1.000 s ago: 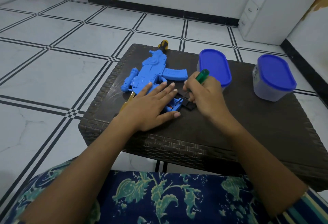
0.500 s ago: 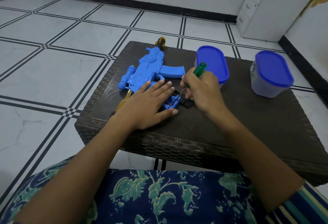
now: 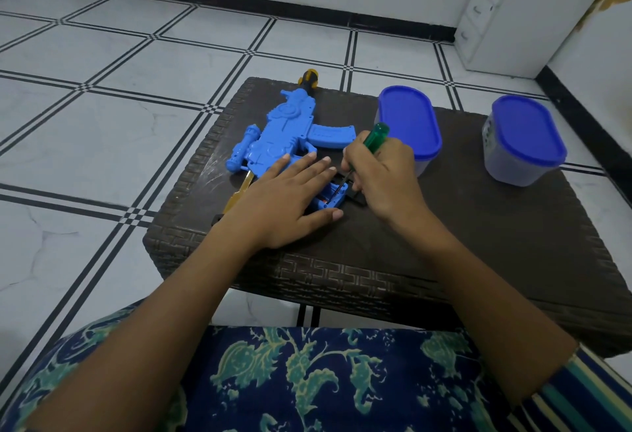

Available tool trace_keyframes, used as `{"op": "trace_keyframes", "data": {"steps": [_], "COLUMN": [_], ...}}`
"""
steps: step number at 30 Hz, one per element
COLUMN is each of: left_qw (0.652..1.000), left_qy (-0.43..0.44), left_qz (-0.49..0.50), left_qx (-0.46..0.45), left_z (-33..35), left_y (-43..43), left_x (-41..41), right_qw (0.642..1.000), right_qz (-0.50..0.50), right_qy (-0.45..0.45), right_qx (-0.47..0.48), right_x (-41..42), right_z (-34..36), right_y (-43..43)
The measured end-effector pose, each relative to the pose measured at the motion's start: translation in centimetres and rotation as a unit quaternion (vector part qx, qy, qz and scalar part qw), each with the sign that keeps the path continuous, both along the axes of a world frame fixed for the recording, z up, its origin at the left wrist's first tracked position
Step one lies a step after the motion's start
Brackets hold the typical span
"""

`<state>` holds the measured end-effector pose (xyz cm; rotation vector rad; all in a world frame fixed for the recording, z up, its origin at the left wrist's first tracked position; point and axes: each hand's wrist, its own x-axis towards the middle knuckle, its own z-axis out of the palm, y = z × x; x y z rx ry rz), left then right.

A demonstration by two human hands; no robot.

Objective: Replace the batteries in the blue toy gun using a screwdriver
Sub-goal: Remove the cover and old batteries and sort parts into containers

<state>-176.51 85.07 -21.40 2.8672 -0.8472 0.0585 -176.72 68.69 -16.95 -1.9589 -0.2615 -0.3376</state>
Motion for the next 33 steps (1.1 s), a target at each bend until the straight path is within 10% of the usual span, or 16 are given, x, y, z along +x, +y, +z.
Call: {"op": "trace_keyframes", "data": {"steps": [33], "left_qw": [1.0], "left_qy": [-0.007], "left_qz": [-0.004], "left_qx": [-0.005], "left_z": [-0.3], "left_y": [0.1], "left_x": [0.2], "right_qw": [0.998], "right_qz": [0.019], "right_qy": [0.008], "right_qx": [-0.057], "right_x": [0.4], "right_z": [0.1], "right_y": [0.5]}}
